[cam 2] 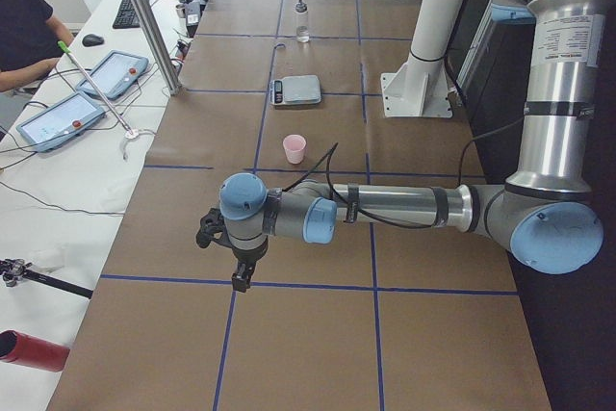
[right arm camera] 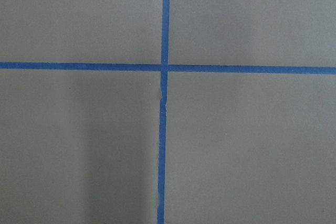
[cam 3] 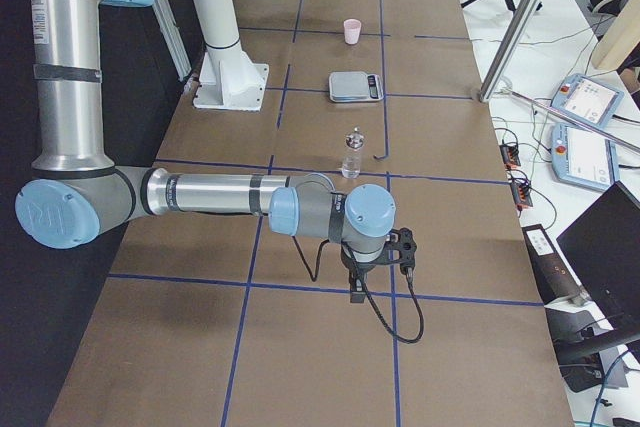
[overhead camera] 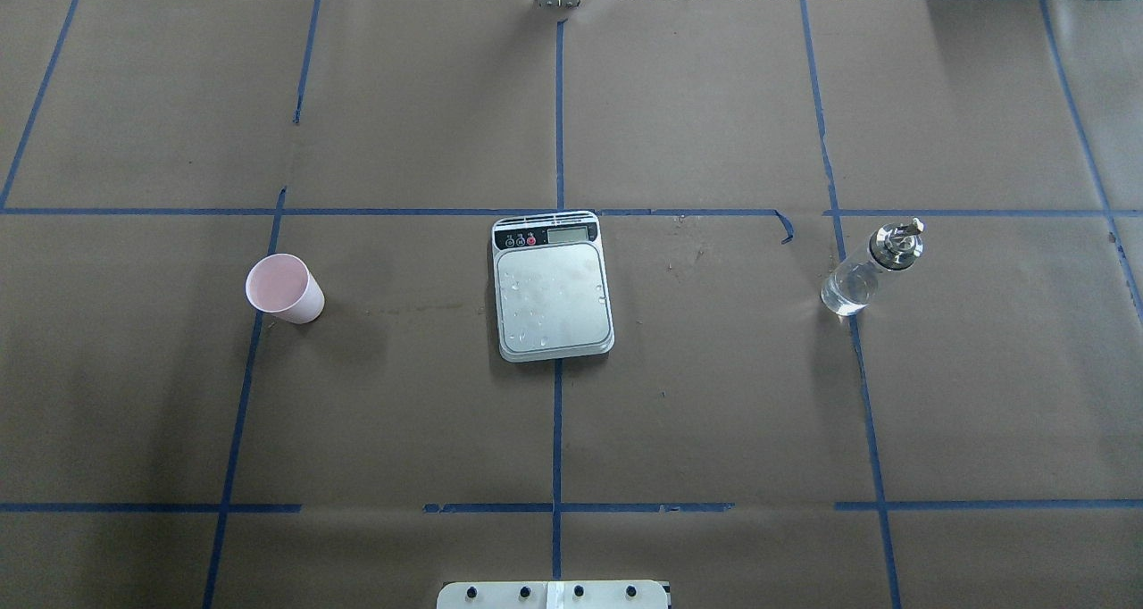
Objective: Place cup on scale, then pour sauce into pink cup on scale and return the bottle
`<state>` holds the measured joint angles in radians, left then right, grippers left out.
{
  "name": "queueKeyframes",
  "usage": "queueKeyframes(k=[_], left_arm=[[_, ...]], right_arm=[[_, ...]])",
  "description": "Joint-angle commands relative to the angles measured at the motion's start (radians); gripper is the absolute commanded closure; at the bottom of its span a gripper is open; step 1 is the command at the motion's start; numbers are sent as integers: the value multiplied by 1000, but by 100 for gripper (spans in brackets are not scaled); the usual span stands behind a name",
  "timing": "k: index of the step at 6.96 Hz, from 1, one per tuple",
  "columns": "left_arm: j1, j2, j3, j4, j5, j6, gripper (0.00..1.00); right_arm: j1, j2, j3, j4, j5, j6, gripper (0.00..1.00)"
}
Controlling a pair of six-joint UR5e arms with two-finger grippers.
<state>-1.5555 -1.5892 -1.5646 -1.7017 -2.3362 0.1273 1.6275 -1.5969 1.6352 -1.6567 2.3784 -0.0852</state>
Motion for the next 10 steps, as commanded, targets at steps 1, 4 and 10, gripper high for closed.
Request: queueKeyframes(k=[1, 4, 10], left_arm=[[0, 0, 0, -7, 2, 2, 0], [8, -49, -100, -50, -79, 5, 0], [469, -46, -329, -277, 94, -793, 0]], right_arm=[[0, 0, 5, 2, 1, -1, 0], [0, 2, 8, 23, 4, 2, 0], [-50, 11, 8, 83, 4, 58, 0]])
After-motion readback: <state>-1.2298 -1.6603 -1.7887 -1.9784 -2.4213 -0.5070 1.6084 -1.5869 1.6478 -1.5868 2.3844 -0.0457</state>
